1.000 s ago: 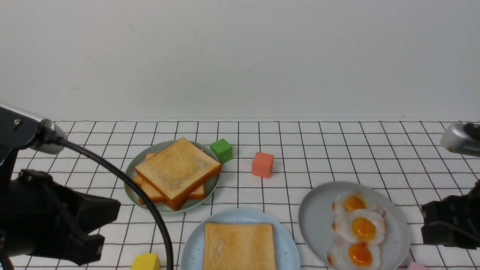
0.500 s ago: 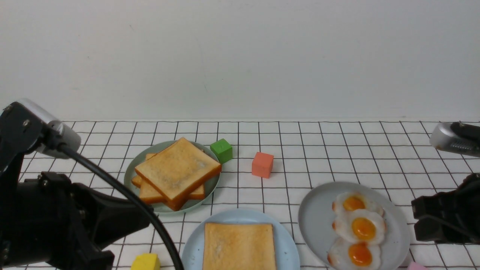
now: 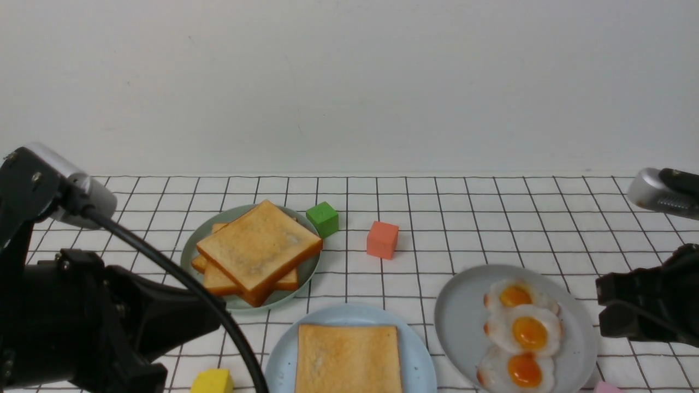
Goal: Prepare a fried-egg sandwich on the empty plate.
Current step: Use the right arm to grab a fried egg
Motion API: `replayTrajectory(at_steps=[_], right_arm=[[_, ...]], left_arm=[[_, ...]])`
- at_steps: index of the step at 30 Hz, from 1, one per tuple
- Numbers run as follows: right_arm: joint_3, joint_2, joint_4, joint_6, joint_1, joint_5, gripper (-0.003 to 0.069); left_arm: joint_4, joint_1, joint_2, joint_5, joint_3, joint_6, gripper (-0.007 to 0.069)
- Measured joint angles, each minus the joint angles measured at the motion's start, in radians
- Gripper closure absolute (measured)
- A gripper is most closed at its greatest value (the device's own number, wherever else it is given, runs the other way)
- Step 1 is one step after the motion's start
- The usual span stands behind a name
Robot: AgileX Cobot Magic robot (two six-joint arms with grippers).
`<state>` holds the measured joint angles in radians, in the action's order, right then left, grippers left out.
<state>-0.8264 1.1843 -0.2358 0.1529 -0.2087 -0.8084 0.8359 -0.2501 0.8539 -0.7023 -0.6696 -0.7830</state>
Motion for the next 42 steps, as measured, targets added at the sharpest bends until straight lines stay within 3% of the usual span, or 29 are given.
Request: replayTrajectory(at_steps=[9, 13, 15, 16, 20, 21, 23, 25, 30, 42], right_arm=[[-0.036, 0.160, -0.073, -0.006, 0.028, 0.079, 0.0376], [-0.051, 0.269, -0.127, -0.101, 0.052, 0.121, 0.0335], [-0.077, 0.344, -0.200, -0.241, 0.120, 0.114, 0.0301], [-0.077, 0.344, -0.209, -0.254, 0.126, 0.114, 0.0299], [-0.085, 0.438, -0.500, -0.641, 0.254, 0.111, 0.0286], [-0.085, 0.438, -0.514, -0.658, 0.258, 0.111, 0.0286], [-0.085, 0.502, -0.662, -0.826, 0.308, 0.081, 0.0285], [-0.085, 0.543, -0.710, -0.880, 0.339, 0.071, 0.0285], [-0.085, 0.570, -0.727, -0.900, 0.377, 0.068, 0.0285], [-0.085, 0.629, -0.764, -0.906, 0.361, 0.057, 0.0284]], left_arm=[[0.047, 0.000, 0.000, -0.001, 0.000, -0.037, 0.0638], [0.047, 0.000, 0.000, -0.003, 0.000, -0.041, 0.0638], [0.049, 0.000, 0.000, -0.012, 0.000, -0.041, 0.0638], [0.049, 0.000, 0.000, -0.013, 0.000, -0.041, 0.0638], [0.051, 0.000, 0.000, -0.020, 0.001, -0.041, 0.0638], [0.051, 0.000, 0.000, -0.020, 0.001, -0.041, 0.0638], [0.052, 0.000, 0.000, -0.021, 0.001, -0.041, 0.0638], [0.052, 0.000, 0.000, -0.023, 0.001, -0.041, 0.0638], [0.052, 0.000, 0.000, -0.029, 0.001, -0.041, 0.0638], [0.052, 0.000, 0.055, -0.036, 0.001, -0.041, 0.0638]])
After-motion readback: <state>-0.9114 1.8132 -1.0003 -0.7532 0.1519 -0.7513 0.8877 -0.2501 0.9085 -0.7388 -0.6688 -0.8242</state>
